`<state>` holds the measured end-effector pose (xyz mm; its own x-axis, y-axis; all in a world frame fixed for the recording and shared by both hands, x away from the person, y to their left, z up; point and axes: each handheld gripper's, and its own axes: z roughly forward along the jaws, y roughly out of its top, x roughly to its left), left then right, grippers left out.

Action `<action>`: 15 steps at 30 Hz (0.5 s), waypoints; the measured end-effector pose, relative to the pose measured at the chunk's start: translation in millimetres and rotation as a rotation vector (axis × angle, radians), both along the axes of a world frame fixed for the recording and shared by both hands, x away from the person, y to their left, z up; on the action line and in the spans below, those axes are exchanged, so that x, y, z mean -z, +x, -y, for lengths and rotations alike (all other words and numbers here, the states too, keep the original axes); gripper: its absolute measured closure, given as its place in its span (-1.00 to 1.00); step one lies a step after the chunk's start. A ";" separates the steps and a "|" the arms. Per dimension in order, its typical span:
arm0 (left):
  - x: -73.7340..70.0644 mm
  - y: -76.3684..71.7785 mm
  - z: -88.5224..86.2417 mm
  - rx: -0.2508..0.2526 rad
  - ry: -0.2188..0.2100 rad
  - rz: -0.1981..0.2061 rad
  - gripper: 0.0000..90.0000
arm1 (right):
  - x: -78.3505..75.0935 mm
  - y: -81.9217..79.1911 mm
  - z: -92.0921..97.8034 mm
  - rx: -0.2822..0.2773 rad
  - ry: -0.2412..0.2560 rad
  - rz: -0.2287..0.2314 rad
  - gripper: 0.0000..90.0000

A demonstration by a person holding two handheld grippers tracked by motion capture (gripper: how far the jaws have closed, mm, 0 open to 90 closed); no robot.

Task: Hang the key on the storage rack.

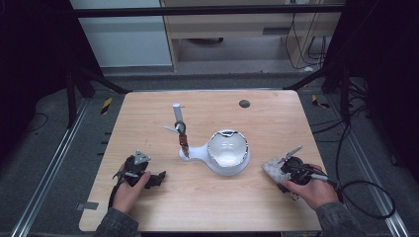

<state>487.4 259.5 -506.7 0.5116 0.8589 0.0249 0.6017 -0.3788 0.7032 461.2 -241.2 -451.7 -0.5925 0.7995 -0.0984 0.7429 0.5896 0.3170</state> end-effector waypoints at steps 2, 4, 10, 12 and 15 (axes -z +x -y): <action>0.0 0.0 0.0 0.000 0.000 0.000 -0.95 | -7.3 -0.1 -0.9 -0.011 -0.001 0.009 -0.32; 0.1 -0.1 0.0 0.000 0.000 0.001 -0.95 | -15.5 0.7 -1.5 -0.026 -0.005 0.023 -0.32; 0.2 -0.2 0.0 0.000 -0.001 0.002 -0.95 | -33.4 2.8 -4.2 -0.058 -0.022 0.046 -0.32; 0.3 -0.2 0.0 0.001 -0.001 0.002 -0.95 | -38.6 2.9 -5.8 -0.064 -0.024 0.052 -0.32; 0.4 -0.2 0.0 0.001 -0.001 0.004 -0.95 | -46.3 3.0 -8.3 -0.079 -0.028 0.063 -0.32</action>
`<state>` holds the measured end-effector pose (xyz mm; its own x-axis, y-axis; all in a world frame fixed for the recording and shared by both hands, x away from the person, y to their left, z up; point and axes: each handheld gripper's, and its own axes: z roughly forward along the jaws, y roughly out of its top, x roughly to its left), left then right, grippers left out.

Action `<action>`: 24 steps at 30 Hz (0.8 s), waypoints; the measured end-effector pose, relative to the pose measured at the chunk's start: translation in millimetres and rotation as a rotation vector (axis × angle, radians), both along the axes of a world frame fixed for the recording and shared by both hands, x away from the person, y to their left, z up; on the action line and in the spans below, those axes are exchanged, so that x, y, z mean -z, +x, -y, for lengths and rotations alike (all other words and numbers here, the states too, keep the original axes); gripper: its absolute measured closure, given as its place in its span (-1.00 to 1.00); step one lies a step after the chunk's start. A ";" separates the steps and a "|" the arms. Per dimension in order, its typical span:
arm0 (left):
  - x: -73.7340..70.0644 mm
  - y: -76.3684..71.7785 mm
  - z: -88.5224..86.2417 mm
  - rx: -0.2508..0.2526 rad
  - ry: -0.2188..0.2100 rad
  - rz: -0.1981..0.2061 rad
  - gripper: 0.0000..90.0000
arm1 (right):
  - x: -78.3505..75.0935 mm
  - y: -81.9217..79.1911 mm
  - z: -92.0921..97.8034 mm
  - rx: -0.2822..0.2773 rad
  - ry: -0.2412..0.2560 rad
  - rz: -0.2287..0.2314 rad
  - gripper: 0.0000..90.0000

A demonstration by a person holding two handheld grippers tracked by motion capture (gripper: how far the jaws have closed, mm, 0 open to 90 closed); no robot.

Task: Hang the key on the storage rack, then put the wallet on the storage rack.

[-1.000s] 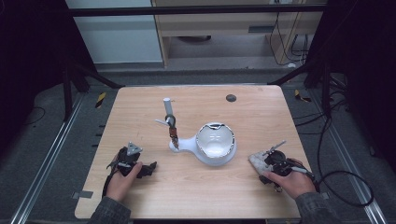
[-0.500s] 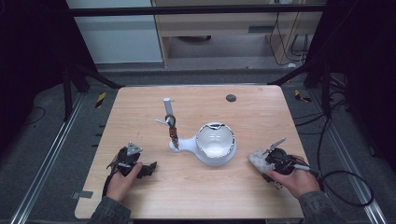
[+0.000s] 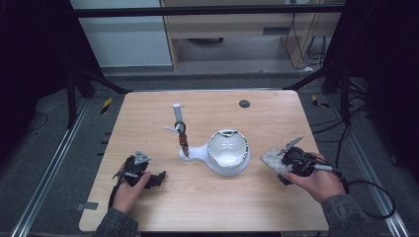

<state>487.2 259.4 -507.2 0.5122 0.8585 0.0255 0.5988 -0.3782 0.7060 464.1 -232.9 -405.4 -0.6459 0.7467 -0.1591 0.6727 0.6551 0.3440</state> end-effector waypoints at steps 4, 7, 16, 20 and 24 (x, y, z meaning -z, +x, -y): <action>0.1 -0.1 0.0 0.000 -0.001 0.001 -0.95 | -9.9 -0.9 -5.4 -0.027 0.001 0.015 -0.32; 0.2 -0.1 0.0 0.000 -0.001 0.002 -0.95 | -19.7 -2.4 -13.9 -0.058 -0.010 0.027 -0.32; 0.6 -0.2 0.1 0.000 -0.003 0.005 -0.96 | -33.0 -2.8 -28.8 -0.108 -0.030 0.037 -0.32; 1.2 -0.4 0.1 -0.001 -0.006 0.009 -0.97 | -40.2 -2.1 -37.3 -0.132 -0.041 0.045 -0.32; 1.3 -0.3 0.1 -0.001 -0.006 0.009 -0.97 | -46.8 -1.6 -45.6 -0.154 -0.047 0.053 -0.32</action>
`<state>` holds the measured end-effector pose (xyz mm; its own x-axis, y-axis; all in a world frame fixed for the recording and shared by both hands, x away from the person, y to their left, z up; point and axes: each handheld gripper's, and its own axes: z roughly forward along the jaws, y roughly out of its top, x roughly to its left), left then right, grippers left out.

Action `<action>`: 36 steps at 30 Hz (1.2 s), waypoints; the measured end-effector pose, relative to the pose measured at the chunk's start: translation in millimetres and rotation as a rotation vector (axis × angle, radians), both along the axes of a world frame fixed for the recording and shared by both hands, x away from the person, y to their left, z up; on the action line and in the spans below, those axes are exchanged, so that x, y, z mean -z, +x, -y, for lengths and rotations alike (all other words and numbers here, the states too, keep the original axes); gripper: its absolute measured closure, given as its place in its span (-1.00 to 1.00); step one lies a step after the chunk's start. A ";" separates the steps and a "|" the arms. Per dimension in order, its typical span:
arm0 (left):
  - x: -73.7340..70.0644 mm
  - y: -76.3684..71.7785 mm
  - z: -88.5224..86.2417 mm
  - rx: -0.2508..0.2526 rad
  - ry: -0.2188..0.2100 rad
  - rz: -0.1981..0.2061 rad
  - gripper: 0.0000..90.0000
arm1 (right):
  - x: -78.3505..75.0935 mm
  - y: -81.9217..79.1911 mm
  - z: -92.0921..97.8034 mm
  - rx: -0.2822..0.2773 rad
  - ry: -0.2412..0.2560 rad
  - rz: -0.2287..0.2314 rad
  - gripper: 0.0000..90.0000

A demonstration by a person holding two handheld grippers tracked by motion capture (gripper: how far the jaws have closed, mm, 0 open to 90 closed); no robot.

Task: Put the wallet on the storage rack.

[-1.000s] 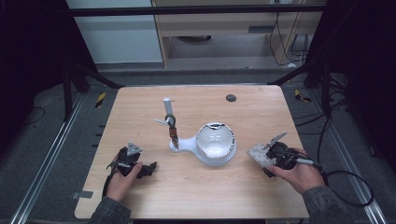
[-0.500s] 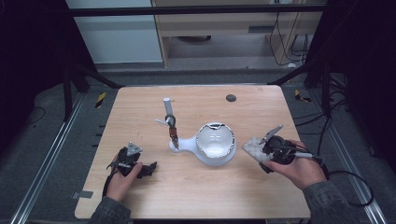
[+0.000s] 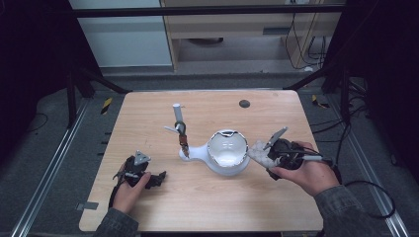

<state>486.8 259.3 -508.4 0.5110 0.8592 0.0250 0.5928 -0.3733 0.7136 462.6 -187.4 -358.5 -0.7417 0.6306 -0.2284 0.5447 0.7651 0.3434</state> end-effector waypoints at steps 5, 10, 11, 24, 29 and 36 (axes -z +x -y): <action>0.0 0.0 0.0 0.000 0.000 0.000 -0.97 | -5.7 0.3 -9.8 -0.026 -0.008 0.001 -0.32; 0.0 0.0 0.1 0.000 0.000 0.000 -0.98 | -10.3 1.2 -19.2 -0.050 -0.019 0.002 -0.32; 0.0 0.1 0.1 0.001 0.000 0.000 -0.98 | -11.1 1.4 -21.1 -0.050 -0.018 0.004 -0.32; 0.1 0.1 0.3 0.000 -0.002 0.000 -0.98 | -14.1 5.7 -41.7 -0.096 -0.045 -0.001 -0.32; 0.2 0.1 0.3 -0.001 -0.002 0.001 -0.98 | -13.4 6.1 -46.0 -0.110 -0.055 -0.007 -0.32; 0.2 0.1 0.3 0.000 -0.002 0.001 -0.98 | -12.3 7.5 -51.2 -0.120 -0.059 -0.012 -0.32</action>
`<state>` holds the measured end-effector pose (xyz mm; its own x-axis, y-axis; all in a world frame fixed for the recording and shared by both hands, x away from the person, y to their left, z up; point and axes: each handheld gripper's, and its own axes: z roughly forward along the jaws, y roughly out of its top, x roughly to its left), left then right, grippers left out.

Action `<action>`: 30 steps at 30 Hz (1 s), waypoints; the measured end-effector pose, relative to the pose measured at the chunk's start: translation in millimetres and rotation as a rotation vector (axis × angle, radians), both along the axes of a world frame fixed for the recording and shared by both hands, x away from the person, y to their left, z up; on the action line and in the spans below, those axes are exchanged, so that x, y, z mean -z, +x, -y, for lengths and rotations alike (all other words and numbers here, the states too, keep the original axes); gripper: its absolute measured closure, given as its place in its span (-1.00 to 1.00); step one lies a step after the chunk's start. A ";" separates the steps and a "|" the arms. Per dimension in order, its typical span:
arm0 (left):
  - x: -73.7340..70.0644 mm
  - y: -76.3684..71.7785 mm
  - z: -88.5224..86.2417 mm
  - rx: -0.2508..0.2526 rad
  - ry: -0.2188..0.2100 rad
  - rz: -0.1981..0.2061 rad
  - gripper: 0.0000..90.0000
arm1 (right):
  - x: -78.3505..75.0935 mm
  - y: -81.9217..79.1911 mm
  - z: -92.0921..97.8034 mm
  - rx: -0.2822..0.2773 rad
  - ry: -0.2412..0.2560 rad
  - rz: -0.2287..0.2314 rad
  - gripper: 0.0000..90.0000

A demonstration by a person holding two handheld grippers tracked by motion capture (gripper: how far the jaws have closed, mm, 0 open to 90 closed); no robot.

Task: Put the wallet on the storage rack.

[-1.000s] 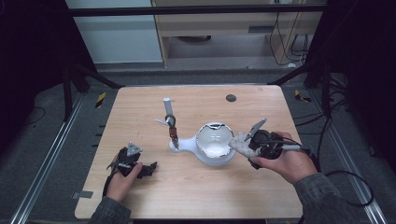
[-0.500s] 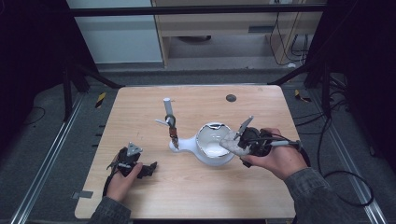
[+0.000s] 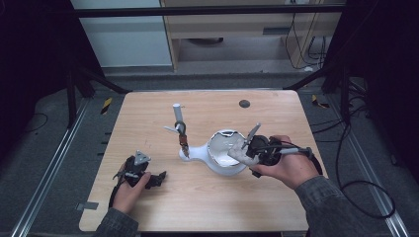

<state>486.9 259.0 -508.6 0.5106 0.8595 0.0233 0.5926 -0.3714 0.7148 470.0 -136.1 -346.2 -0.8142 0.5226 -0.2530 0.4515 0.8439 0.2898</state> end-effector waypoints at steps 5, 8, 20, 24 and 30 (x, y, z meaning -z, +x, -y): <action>0.0 0.0 0.0 0.000 0.000 0.000 -0.98 | 1.2 0.6 -4.2 -0.009 -0.007 -0.004 -0.32; 0.0 0.0 0.0 0.000 0.000 0.000 -0.98 | 1.4 1.4 -6.2 -0.014 -0.007 -0.006 -0.32; 0.0 0.0 0.0 0.000 0.000 0.000 -0.98 | 4.8 2.6 -15.5 -0.034 -0.016 -0.020 -0.32; 0.0 0.0 0.0 0.000 0.000 0.000 -0.98 | 6.5 3.9 -18.1 -0.037 -0.029 -0.026 -0.32; -0.1 0.1 -0.2 0.002 0.002 0.001 -0.98 | 8.1 10.8 -24.4 -0.035 -0.047 -0.028 -0.32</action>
